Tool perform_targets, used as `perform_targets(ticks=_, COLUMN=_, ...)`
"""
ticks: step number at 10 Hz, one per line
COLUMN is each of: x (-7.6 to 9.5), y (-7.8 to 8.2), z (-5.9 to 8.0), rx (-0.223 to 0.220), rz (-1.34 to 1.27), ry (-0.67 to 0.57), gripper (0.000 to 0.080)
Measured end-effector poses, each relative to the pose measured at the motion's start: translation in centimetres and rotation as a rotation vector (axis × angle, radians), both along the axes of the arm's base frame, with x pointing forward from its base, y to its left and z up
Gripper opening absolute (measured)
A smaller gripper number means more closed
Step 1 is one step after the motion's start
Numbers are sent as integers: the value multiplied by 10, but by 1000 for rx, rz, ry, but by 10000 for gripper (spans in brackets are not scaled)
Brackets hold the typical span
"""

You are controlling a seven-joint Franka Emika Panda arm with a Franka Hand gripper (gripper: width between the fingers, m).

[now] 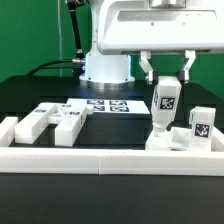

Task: Assemble chair

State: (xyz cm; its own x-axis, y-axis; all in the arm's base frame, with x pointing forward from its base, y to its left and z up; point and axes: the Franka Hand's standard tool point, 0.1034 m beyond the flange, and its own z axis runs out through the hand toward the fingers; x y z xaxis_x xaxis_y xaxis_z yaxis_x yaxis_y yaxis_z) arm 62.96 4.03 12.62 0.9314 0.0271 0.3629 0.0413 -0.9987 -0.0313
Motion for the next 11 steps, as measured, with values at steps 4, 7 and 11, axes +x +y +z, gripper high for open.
perform_targets(ticks=4, x=-1, y=-4, z=-4, rx=-24, rz=-2, ry=-100, gripper=291)
perform_targets(ticks=7, x=-8, y=-2, z=-10, rx=-24, rz=0, ry=-87, gripper=290)
perform_targets(ticks=11, x=-16, y=7, z=-19, rx=-26, rz=15, ry=-71, gripper=290)
